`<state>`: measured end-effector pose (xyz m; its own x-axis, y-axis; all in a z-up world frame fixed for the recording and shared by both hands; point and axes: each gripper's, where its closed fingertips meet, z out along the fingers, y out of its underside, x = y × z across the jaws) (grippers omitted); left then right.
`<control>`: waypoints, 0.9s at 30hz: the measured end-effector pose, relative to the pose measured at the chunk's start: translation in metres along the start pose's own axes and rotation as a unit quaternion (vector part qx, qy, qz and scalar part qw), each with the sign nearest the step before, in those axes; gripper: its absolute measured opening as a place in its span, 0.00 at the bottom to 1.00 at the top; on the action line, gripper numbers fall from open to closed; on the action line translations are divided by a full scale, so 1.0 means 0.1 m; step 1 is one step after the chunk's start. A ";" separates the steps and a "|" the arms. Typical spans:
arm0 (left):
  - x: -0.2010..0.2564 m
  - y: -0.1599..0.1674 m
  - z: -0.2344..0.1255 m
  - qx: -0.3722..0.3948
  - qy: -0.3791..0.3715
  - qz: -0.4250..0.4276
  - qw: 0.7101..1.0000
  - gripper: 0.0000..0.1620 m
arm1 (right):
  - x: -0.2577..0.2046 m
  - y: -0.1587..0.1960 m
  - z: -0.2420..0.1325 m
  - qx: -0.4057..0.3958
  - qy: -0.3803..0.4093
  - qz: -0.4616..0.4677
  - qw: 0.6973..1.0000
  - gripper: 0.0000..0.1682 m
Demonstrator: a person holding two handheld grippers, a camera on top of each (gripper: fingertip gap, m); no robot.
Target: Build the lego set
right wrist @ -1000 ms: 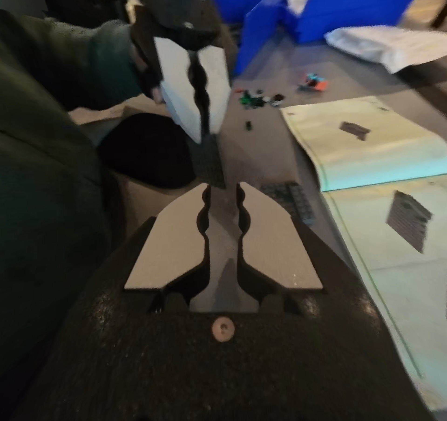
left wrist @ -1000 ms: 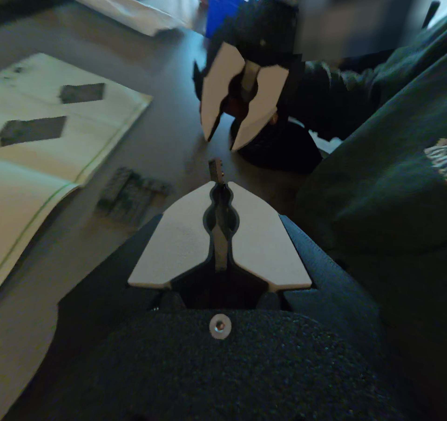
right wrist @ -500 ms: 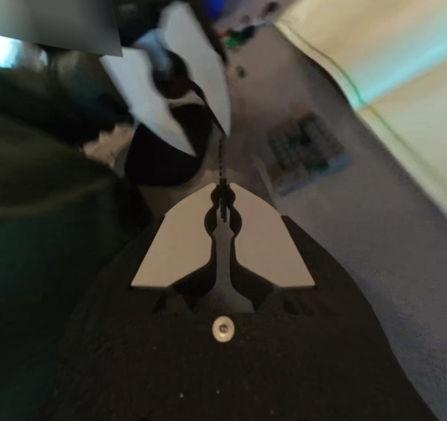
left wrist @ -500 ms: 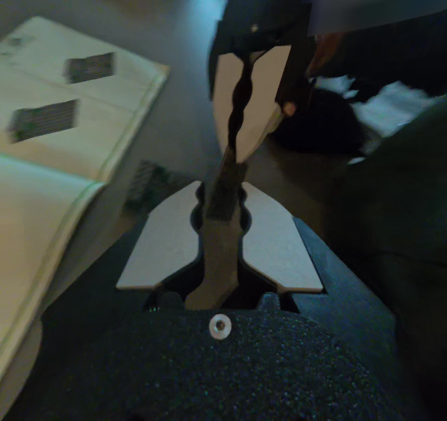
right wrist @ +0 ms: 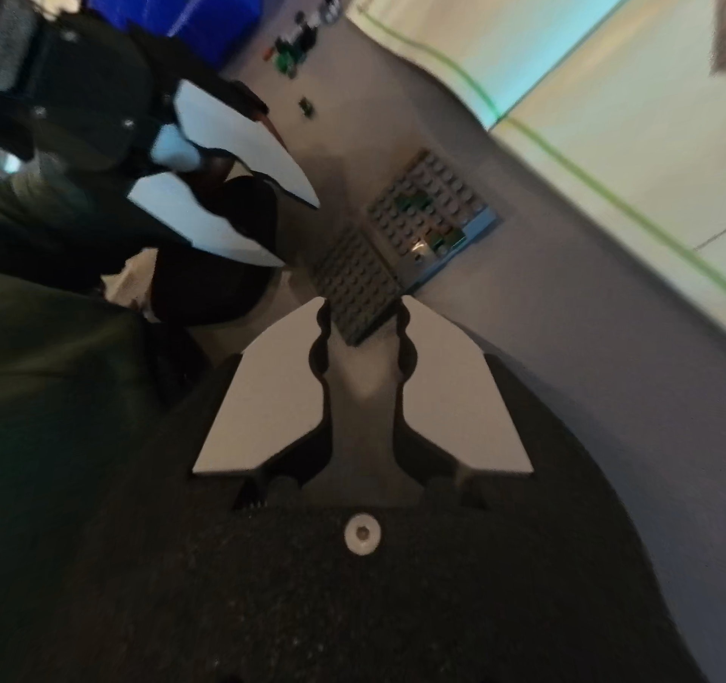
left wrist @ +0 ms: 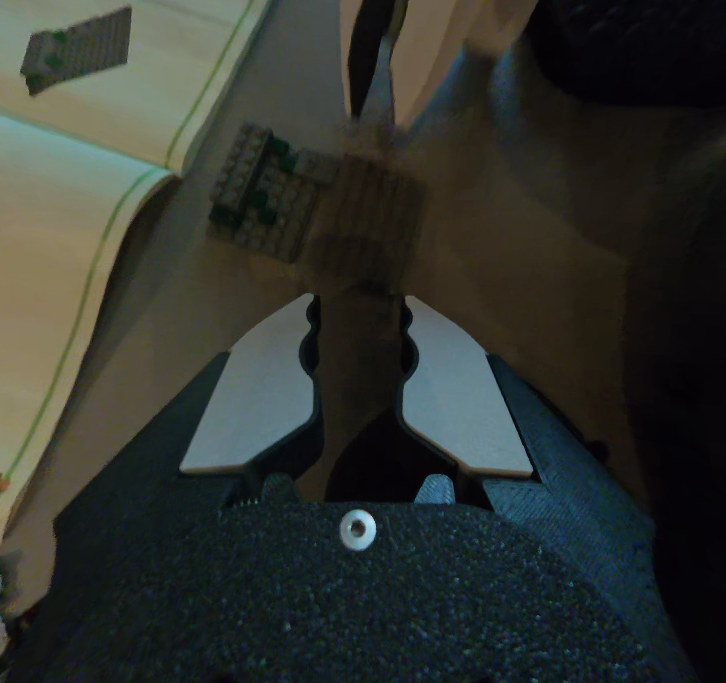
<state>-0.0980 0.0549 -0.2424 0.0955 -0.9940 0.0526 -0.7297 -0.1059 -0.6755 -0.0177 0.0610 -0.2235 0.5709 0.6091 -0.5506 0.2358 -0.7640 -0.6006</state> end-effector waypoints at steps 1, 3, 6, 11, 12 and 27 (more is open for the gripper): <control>0.00 0.02 0.00 -0.003 0.000 0.000 1.000 0.24 | 0.02 0.01 -0.04 -0.001 0.009 -0.028 1.000 0.18; -0.02 0.04 0.02 -0.005 -0.002 0.000 1.000 0.24 | 0.05 0.04 -0.11 -0.008 0.033 -0.097 0.995 0.17; -0.03 0.00 0.06 -0.004 -0.001 0.009 1.000 0.24 | 0.06 0.12 -0.11 -0.023 0.069 -0.201 0.977 0.15; 0.07 -0.14 0.20 0.000 0.021 0.040 0.999 0.25 | -0.05 0.13 0.09 -0.031 0.090 -0.311 0.946 0.15; 0.07 -0.14 0.23 -0.008 0.021 0.052 0.998 0.26 | -0.03 0.13 0.13 -0.039 0.094 -0.318 0.943 0.17; 0.06 -0.19 0.27 -0.016 0.031 0.085 0.996 0.39 | -0.04 0.26 0.27 -0.073 0.113 -0.346 0.928 0.33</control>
<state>-0.0648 0.0522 -0.2491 -0.0732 -0.9972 -0.0148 -0.7525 0.0650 -0.6554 -0.0352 0.0445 -0.2529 0.3890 0.9174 0.0841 0.7032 -0.2367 -0.6704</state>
